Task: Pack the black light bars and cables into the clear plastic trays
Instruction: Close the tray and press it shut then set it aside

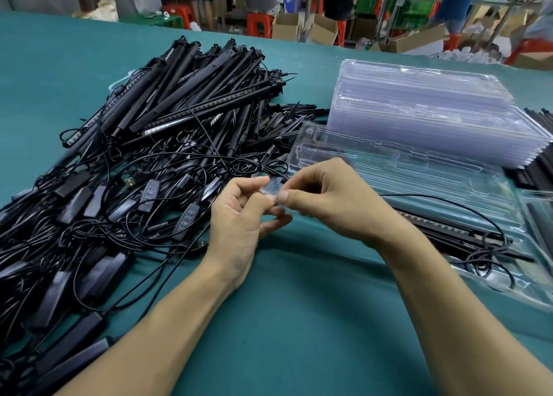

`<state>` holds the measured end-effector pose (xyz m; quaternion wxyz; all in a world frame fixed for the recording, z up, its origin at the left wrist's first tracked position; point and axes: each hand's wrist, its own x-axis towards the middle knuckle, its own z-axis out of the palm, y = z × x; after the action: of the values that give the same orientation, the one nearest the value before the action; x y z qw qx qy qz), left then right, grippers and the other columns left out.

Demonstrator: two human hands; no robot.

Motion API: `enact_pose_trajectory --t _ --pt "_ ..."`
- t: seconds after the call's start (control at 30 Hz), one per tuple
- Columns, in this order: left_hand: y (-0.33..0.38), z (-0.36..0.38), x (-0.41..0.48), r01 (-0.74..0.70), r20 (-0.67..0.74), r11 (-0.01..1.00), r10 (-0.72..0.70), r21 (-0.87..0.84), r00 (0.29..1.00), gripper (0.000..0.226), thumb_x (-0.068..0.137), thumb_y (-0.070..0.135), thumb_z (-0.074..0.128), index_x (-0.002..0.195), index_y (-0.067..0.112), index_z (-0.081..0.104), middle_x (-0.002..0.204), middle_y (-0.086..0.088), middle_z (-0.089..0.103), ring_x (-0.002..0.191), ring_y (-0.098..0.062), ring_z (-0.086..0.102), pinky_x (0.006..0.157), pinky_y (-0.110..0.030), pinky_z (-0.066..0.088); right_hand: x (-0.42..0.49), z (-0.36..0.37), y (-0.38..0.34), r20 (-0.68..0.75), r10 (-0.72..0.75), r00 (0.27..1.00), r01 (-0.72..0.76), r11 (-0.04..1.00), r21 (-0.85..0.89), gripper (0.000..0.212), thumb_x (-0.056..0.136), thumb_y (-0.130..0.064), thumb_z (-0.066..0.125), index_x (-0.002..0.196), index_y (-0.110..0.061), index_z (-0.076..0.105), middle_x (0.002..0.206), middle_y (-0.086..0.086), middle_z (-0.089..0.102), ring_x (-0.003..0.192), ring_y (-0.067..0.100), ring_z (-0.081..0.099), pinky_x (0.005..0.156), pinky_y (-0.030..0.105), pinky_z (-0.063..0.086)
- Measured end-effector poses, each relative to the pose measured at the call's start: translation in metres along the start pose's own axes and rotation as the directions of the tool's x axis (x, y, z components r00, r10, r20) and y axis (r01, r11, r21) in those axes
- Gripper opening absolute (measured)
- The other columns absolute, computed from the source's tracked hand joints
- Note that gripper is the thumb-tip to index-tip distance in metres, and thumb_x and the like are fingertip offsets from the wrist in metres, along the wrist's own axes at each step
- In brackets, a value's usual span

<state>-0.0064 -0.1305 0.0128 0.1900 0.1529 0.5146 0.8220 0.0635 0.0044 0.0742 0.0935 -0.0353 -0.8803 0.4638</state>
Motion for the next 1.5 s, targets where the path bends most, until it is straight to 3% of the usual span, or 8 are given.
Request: enact_pose_trajectory --t 0.33,0.6,0.7,0.83,1.17,1.27,1.37,1.5 --pt "-0.0007 -0.001 -0.0008 -0.055 -0.003 0.998 0.055 0.02 0.998 0.019 0.093 -0.003 0.06 0.108 0.009 0.064 0.075 0.002 0.068 0.067 -0.011 0.067 0.07 -0.031 0.058 -0.001 -0.0039 0.0026 -0.007 0.017 1.0 -0.016 0.996 0.089 0.015 0.091 -0.017 0.066 0.083 -0.009 0.075 0.075 0.019 0.068 0.063 0.011 0.054 0.062 0.03 0.046" --pt "-0.0002 -0.0018 -0.0001 -0.033 -0.017 0.999 0.033 0.021 0.999 0.019 0.092 -0.005 0.058 0.106 0.007 0.064 0.075 0.0 0.066 0.064 -0.013 0.066 0.069 -0.032 0.059 0.0009 0.0005 0.0035 -0.014 0.023 1.0 -0.022 0.999 0.04 0.017 0.09 -0.021 0.067 0.078 -0.014 0.076 0.063 0.016 0.06 0.058 0.016 0.046 0.057 0.039 0.04" --pt "0.0 -0.002 -0.0008 -0.045 -0.008 0.999 0.045 0.006 0.999 0.019 0.093 -0.002 0.06 0.109 0.007 0.064 0.078 -0.001 0.068 0.067 -0.012 0.067 0.07 -0.031 0.058 0.0006 -0.0028 0.004 -0.013 0.014 1.0 -0.013 0.997 0.07 0.015 0.092 -0.02 0.067 0.082 -0.013 0.076 0.069 0.012 0.068 0.06 0.008 0.054 0.059 0.027 0.045" --pt "0.0 -0.0007 -0.0009 -0.047 -0.012 0.999 0.047 0.005 0.999 0.019 0.093 -0.003 0.059 0.108 0.008 0.064 0.075 0.001 0.068 0.066 -0.011 0.067 0.07 -0.029 0.058 0.0012 -0.0035 0.0056 0.0 0.013 1.0 -0.013 0.997 0.074 0.016 0.093 -0.02 0.066 0.083 -0.013 0.076 0.068 0.008 0.067 0.061 0.007 0.054 0.06 0.024 0.044" --pt "0.0007 -0.0005 -0.0009 -0.029 -0.021 0.999 0.029 0.018 0.999 0.02 0.092 -0.006 0.057 0.104 0.008 0.063 0.073 0.001 0.066 0.064 -0.011 0.065 0.068 -0.03 0.058 0.0018 0.0001 0.0048 -0.005 -0.003 1.0 0.003 1.0 -0.019 0.018 0.093 -0.025 0.065 0.081 -0.017 0.076 0.069 0.017 0.065 0.061 0.016 0.049 0.062 0.047 0.048" --pt "-0.0001 -0.0007 -0.0008 -0.039 -0.02 0.999 0.04 0.009 0.999 0.018 0.092 -0.003 0.06 0.105 0.008 0.064 0.075 0.001 0.067 0.065 -0.011 0.067 0.068 -0.029 0.058 0.0014 -0.001 0.0055 -0.013 0.008 1.0 -0.008 1.0 0.003 0.017 0.093 -0.023 0.065 0.082 -0.016 0.076 0.069 0.013 0.067 0.06 0.01 0.052 0.061 0.041 0.047" --pt "-0.0009 -0.0008 -0.0005 -0.046 -0.015 0.999 0.046 -0.003 0.999 0.02 0.091 0.001 0.064 0.109 0.007 0.064 0.078 -0.001 0.069 0.068 -0.011 0.068 0.07 -0.028 0.058 0.001 -0.003 0.0061 -0.013 0.022 1.0 -0.021 0.999 0.046 0.016 0.094 -0.022 0.065 0.084 -0.015 0.076 0.068 0.002 0.067 0.061 0.006 0.055 0.06 0.025 0.045" --pt "-0.0014 -0.001 -0.0004 -0.046 -0.013 0.999 0.046 -0.018 0.999 0.022 0.091 0.0 0.064 0.112 0.007 0.065 0.077 -0.002 0.071 0.069 -0.012 0.068 0.071 -0.028 0.058 0.0008 -0.0036 0.0063 -0.006 0.026 1.0 -0.025 0.996 0.081 0.016 0.094 -0.02 0.065 0.083 -0.014 0.075 0.068 0.004 0.066 0.061 0.007 0.054 0.06 0.023 0.044"
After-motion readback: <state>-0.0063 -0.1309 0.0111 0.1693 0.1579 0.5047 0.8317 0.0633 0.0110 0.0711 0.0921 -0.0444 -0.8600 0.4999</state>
